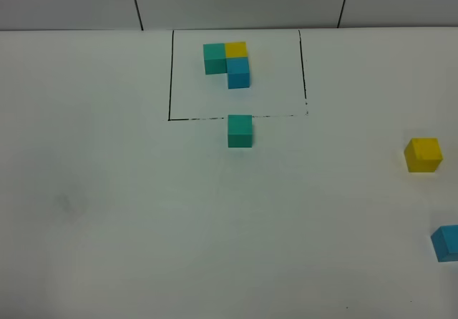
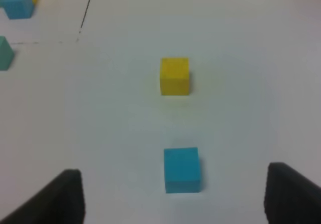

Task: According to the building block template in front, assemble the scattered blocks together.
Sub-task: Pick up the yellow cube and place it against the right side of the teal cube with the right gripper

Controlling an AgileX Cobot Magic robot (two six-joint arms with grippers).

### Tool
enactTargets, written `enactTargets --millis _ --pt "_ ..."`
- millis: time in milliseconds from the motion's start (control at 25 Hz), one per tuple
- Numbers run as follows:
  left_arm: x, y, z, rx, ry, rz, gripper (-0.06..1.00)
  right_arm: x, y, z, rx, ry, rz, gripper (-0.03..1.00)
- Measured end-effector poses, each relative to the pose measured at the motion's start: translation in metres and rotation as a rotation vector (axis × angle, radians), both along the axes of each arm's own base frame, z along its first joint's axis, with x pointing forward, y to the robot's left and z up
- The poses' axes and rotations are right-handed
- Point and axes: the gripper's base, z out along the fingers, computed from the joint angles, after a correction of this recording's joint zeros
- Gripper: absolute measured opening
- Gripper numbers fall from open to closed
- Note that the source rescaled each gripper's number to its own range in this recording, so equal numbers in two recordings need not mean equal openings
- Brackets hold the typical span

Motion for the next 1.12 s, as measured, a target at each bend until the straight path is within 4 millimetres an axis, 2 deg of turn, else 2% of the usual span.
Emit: enactTargets --millis 720,1120 --pt "0.0 0.0 0.0 -0.005 0.001 0.003 0.83 0.0 0.0 0.0 0.0 0.0 0.0 0.51" --pt "0.0005 0.0062 -0.0005 -0.035 0.011 0.104 0.83 0.0 0.0 0.0 -0.001 0.0 0.0 0.51"
